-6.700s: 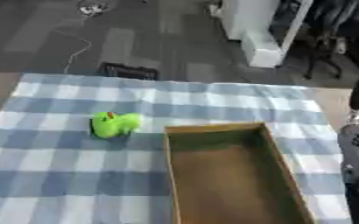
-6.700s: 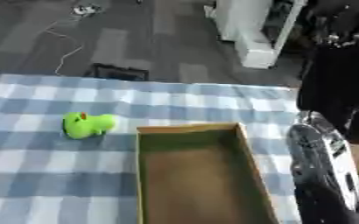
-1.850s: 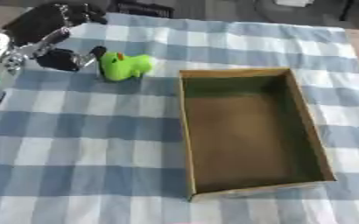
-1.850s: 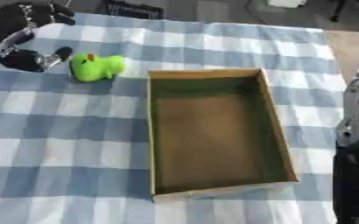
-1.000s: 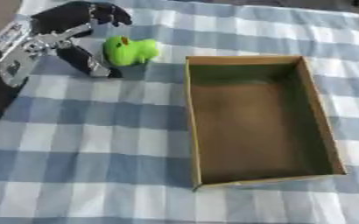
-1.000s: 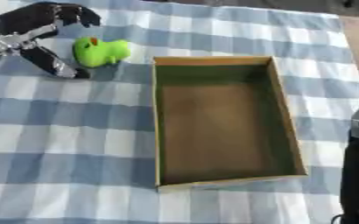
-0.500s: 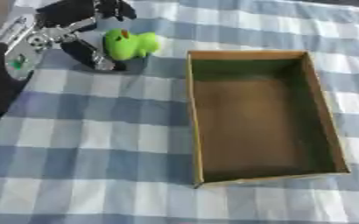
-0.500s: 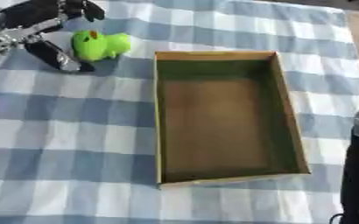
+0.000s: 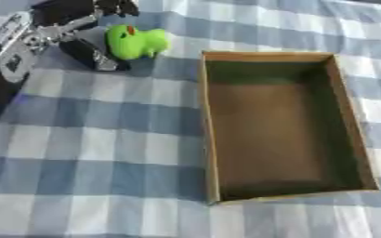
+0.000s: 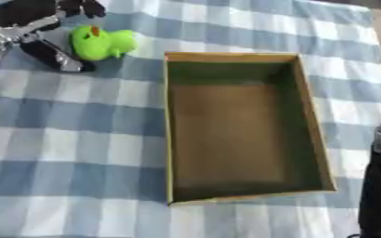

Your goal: Pick up objects on the table and place them in the box.

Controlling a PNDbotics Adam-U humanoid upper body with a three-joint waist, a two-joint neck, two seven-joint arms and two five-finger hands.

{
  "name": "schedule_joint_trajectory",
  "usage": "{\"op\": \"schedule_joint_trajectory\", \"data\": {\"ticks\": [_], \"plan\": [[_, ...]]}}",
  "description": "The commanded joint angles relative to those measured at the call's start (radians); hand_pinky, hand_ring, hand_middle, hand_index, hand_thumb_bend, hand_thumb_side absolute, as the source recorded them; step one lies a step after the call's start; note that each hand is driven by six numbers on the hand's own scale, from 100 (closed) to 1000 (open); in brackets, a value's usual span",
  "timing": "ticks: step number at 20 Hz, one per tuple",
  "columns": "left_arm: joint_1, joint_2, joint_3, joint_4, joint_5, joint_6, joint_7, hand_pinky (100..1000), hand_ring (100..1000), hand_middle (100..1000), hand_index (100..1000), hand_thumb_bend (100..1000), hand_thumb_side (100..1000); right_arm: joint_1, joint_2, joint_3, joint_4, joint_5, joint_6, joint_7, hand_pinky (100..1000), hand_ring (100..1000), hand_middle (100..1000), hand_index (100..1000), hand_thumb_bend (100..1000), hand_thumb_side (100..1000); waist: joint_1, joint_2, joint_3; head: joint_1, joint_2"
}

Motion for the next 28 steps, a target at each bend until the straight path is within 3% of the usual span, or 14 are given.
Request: {"op": "schedule_joint_trajectory", "data": {"ticks": [1,7,10,12,13,14,15,16,17,18,19,21,23,28], "plan": [[-0.009,0.047,0.025,-0.003,-0.028,0.002,0.017,725,738,822,896,411,680,-0.028,0.002,0.000,-0.013,-0.005,0.002,0.006,549,477,482,701,100,668,0.009,-0.013,-0.007,0.013,-0.021],[0.002,0.060,0.033,0.001,-0.064,-0.003,0.040,723,738,823,899,456,663,-0.049,0.013,0.000,-0.013,-0.007,0.006,0.004,549,477,482,702,100,669,0.016,0.004,-0.016,0.004,-0.054],[0.000,0.061,0.034,0.001,-0.059,-0.002,0.044,711,707,810,888,418,643,-0.056,0.018,0.002,-0.013,-0.009,0.008,0.007,549,477,482,702,100,663,0.015,0.012,-0.020,0.002,-0.064],[-0.001,0.059,0.034,-0.005,-0.046,-0.004,0.060,393,559,726,822,225,623,-0.057,0.019,0.001,-0.013,-0.009,0.009,0.008,549,477,482,702,100,670,0.015,0.014,-0.021,0.001,-0.061],[-0.001,0.058,0.034,-0.009,-0.037,-0.004,0.078,283,477,657,777,100,676,-0.058,0.019,0.001,-0.013,-0.010,0.009,0.008,549,477,482,702,100,670,0.015,0.014,-0.021,0.000,-0.060],[-0.002,0.056,0.034,-0.015,-0.024,-0.004,0.105,373,544,715,815,201,626,-0.058,0.019,0.001,-0.013,-0.010,0.009,0.008,549,477,482,702,100,670,0.015,0.014,-0.020,-0.001,-0.060],[-0.002,0.057,0.033,-0.018,-0.017,-0.004,0.126,117,382,568,706,100,691,-0.059,0.019,0.001,-0.013,-0.010,0.009,0.008,549,477,482,702,100,670,0.015,0.014,-0.020,-0.001,-0.060],[-0.002,0.056,0.033,-0.024,-0.010,-0.004,0.155,117,382,568,706,100,691,-0.060,0.018,0.001,-0.013,-0.010,0.009,0.008,549,477,482,702,100,670,0.015,0.014,-0.020,-0.002,-0.061],[-0.001,0.057,0.031,-0.027,-0.009,-0.005,0.181,100,303,494,651,100,675,-0.060,0.018,0.001,-0.013,-0.010,0.010,0.007,549,477,481,702,100,670,0.016,0.013,-0.020,-0.003,-0.061],[-0.002,0.058,0.031,-0.031,-0.008,-0.006,0.206,100,171,342,515,100,658,-0.061,0.018,0.001,-0.013,-0.010,0.010,0.007,549,477,481,701,100,670,0.016,0.013,-0.020,-0.006,-0.063],[-0.001,0.059,0.030,-0.034,-0.011,-0.006,0.229,100,120,285,471,100,649,-0.062,0.017,0.001,-0.013,-0.009,0.010,0.006,550,477,481,701,100,670,0.017,0.013,-0.019,-0.008,-0.066],[-0.002,0.062,0.029,-0.041,-0.024,-0.007,0.275,100,100,102,369,100,635,-0.063,0.015,0.001,-0.013,-0.009,0.009,0.005,550,477,481,701,100,670,0.019,0.012,-0.019,-0.011,-0.070],[0.000,0.064,0.027,-0.044,-0.044,-0.005,0.314,100,100,100,285,100,620,-0.065,0.015,0.001,-0.013,-0.009,0.009,0.003,550,477,481,701,100,671,0.020,0.012,-0.018,-0.013,-0.072],[0.002,0.070,0.023,-0.037,-0.099,0.011,0.352,100,100,100,255,100,608,-0.065,0.012,0.000,-0.013,-0.008,0.007,0.002,550,477,481,701,100,671,0.019,0.011,-0.012,-0.018,-0.071]]}}
